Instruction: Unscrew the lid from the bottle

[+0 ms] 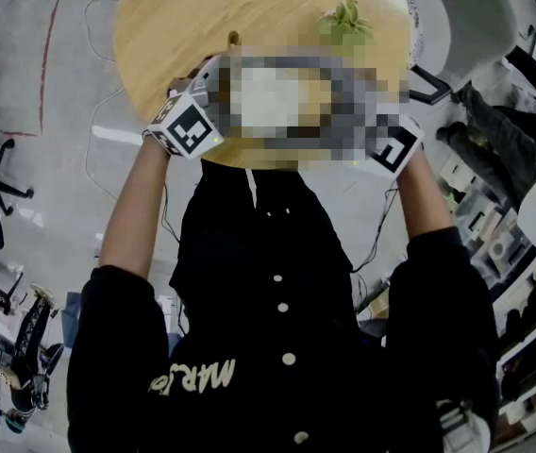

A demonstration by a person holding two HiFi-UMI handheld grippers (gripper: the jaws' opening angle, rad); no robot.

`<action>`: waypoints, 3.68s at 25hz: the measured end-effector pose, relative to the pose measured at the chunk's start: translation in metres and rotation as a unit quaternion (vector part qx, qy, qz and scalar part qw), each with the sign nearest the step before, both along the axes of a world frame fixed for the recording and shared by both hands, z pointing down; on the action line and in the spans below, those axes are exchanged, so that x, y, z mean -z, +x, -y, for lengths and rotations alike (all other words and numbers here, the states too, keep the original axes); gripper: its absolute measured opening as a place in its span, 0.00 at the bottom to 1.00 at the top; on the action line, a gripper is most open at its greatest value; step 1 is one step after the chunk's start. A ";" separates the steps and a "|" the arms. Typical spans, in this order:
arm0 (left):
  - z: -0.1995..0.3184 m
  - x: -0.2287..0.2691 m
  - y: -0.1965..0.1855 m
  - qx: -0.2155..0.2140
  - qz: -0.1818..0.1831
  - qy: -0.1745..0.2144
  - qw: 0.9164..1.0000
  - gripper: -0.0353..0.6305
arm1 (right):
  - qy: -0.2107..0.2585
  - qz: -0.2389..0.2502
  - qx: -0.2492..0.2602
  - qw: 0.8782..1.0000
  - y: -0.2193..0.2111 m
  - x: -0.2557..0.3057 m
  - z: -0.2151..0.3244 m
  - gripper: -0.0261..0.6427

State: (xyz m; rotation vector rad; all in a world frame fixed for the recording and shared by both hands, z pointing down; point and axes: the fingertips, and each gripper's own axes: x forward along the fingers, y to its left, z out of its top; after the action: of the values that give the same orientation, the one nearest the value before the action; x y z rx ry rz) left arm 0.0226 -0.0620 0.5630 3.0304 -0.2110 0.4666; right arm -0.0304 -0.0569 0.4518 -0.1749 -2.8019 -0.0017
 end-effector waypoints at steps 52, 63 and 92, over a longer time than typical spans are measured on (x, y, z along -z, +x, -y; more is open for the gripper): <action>-0.002 0.000 0.000 -0.012 -0.002 -0.003 1.000 0.61 | 0.021 0.018 -0.023 0.999 -0.002 0.006 -0.001 0.70; -0.002 0.000 0.000 -0.015 0.000 -0.005 1.000 0.61 | -0.019 0.008 -0.090 0.996 0.005 0.002 0.000 0.74; -0.002 0.001 0.000 -0.016 -0.002 -0.007 1.000 0.61 | -0.023 -0.006 -0.058 0.998 0.005 0.002 -0.004 0.74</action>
State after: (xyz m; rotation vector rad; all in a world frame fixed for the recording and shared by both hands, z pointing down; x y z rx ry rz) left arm 0.0229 -0.0605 0.5615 3.0253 -0.1578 0.4637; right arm -0.0254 -0.0533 0.4494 -0.0226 -2.7978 0.0897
